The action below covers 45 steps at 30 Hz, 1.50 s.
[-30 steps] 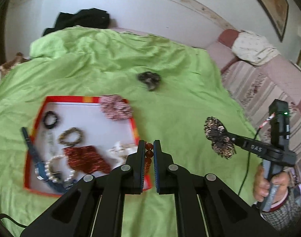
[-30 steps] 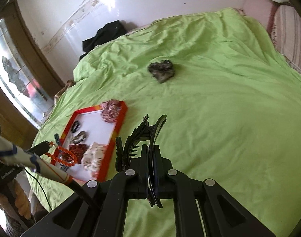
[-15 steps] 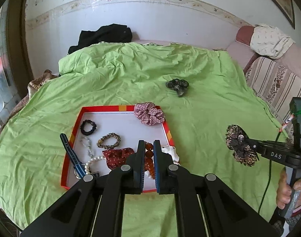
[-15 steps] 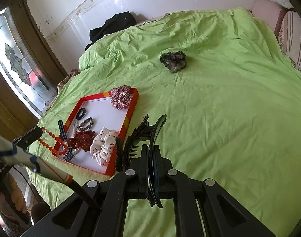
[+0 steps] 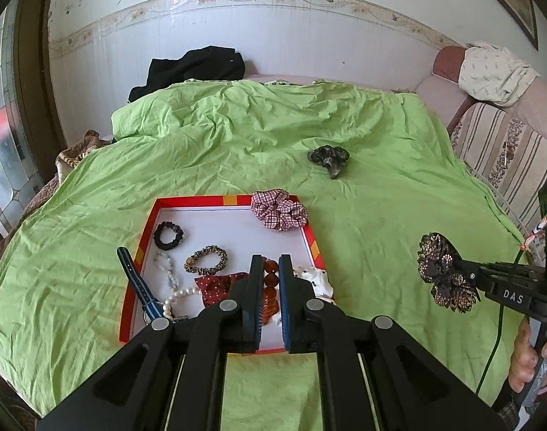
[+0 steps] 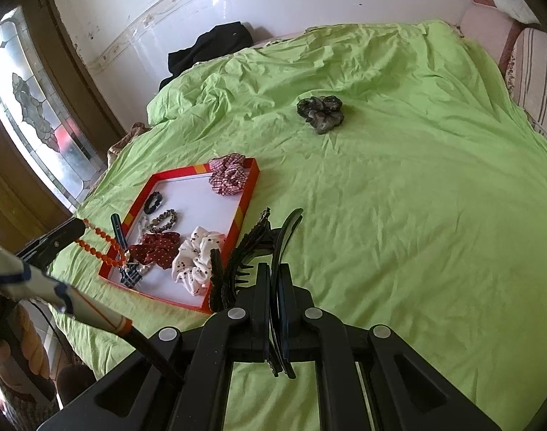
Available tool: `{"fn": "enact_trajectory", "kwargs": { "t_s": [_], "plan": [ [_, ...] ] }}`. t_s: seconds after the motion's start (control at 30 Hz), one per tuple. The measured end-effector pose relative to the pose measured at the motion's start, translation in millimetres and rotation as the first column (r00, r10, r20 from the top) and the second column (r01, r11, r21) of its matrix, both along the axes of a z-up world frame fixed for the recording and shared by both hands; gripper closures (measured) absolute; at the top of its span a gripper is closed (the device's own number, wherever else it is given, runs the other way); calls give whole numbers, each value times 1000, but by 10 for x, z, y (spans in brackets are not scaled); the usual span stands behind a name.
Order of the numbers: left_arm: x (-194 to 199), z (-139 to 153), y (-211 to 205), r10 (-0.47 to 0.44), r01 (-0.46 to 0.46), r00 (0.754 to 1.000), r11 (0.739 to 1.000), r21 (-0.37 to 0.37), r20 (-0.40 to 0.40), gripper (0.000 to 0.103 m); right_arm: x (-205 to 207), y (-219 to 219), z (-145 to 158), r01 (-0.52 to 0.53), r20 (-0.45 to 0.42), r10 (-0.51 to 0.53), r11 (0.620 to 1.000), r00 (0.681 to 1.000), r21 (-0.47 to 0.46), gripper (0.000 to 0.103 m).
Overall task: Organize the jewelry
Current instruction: 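Carry the red bracelet with left tool while right tool carries the claw clip to the lid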
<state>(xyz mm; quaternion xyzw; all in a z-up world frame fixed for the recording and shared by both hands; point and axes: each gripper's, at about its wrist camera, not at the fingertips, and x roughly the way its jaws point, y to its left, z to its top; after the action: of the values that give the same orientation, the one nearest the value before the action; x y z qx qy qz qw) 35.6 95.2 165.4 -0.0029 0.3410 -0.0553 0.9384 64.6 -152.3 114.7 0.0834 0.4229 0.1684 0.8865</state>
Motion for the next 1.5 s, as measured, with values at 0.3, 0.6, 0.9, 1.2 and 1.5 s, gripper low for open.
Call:
{"fn": "enact_trajectory", "kwargs": {
  "t_s": [0.3,0.6,0.9,1.2,1.5],
  "plan": [
    [147,-33,136,-2,2,1000,1000,-20,-3,96,48,215,38,-20,2,20,1000,1000,-21,98],
    [442,-133,275,4,-4,1000,999,-40,-11,96,222,570,-31,-54,-18,53,997,998,-56,98],
    [836,-273,433,-2,1,1000,999,-34,-25,96,445,948,-49,-100,-15,99,991,995,-88,98],
    [1139,-379,828,-16,8,998,990,-138,-55,96,731,1254,-127,-127,-11,127,986,992,-109,98],
    [1353,-492,1051,-49,20,996,944,-329,-79,96,1071,1495,-282,-138,-21,137,987,990,-85,98]
  ]
}}
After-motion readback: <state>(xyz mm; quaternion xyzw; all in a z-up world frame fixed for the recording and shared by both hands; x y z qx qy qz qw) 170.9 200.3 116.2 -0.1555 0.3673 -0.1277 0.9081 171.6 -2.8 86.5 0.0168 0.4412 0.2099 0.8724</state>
